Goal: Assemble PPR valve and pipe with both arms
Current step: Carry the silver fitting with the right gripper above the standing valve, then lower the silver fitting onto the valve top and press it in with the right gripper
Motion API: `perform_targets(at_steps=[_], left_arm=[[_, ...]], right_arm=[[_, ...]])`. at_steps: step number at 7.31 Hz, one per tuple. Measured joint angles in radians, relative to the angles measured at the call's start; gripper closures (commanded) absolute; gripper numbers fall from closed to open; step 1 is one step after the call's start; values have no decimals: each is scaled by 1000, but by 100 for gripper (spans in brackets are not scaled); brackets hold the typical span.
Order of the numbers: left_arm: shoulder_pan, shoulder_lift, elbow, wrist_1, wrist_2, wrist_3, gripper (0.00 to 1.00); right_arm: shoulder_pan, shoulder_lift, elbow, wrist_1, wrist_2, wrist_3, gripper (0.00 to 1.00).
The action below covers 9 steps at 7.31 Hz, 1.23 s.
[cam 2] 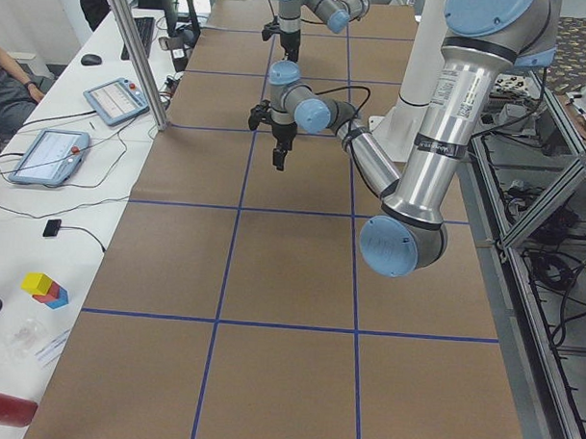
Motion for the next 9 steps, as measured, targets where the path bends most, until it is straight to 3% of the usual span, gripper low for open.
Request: perform_targets(at_steps=[4,9], left_arm=[[-27,36,-4,-1,0,67,1],[-39,41,-5,0,0,86,1]], right_arm=[[-51,130,-178,84,-37,92,100],[-82,142,-212,120,-48,120,100]])
